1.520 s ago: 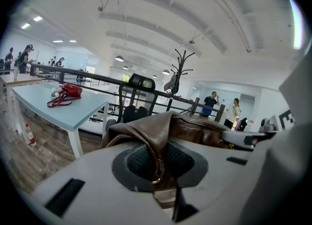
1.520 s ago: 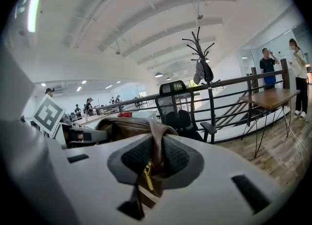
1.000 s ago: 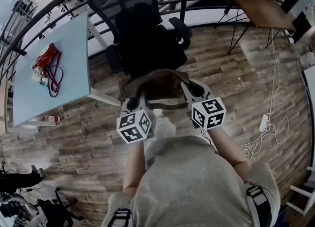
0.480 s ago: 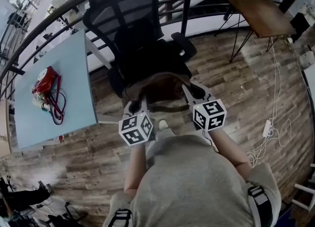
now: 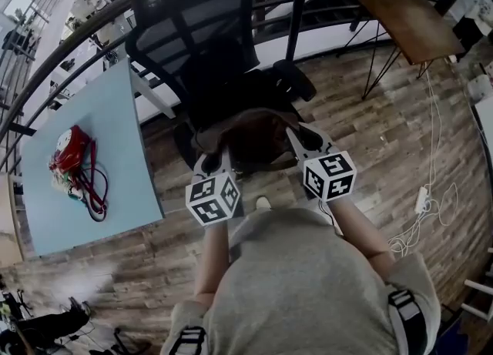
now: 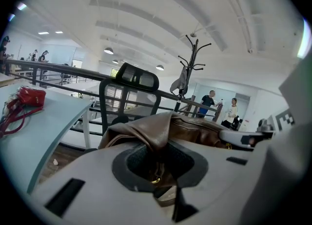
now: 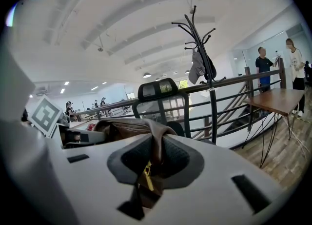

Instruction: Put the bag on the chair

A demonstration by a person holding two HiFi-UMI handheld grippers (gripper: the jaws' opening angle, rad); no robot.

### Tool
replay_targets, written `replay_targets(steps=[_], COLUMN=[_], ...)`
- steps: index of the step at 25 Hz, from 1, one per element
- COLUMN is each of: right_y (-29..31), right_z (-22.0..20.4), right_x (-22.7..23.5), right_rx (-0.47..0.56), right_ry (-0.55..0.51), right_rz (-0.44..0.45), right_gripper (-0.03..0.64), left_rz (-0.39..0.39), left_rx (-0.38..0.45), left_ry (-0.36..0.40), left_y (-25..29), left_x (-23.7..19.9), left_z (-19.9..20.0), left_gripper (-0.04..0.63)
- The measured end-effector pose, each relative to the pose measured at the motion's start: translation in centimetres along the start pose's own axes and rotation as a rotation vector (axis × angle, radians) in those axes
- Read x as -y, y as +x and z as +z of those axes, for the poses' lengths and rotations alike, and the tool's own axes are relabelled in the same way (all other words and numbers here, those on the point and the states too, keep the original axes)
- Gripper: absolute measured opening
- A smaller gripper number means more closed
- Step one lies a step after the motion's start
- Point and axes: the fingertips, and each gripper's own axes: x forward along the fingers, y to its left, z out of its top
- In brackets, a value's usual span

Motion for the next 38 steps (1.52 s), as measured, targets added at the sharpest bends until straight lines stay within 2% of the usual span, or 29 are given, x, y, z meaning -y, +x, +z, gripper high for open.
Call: replay_targets(steps=[9, 19, 28, 38], right_y=[5.2, 13.5, 21.5, 29.0], right_z=[0.6, -1.1, -4.5, -10.8], right_x=[1.1, 4.2, 8.2, 12.4], right_rx=[-0.02, -0.085, -0.18, -0.275], right_ry=[0.011, 0.01, -0.006, 0.005], right_rz=[-0.033, -0.018, 0.003, -0.007], right_gripper=[0.049, 0.049, 0.049, 0.049], left_rz=[-0.034, 0.0, 0.043, 0.099], left_rx=[-0.028, -0.084, -0.146, -0.245], left_ry=[0.015, -0.01, -0.028, -0.062], left_y=[4.7, 11.5, 19.6, 27.1], left_x=[-2.9, -6.5, -9.9, -13.5], left_z=[1.5, 0.2, -3.2, -8.8], left_gripper=[0.046, 0.046, 0.046, 0.046])
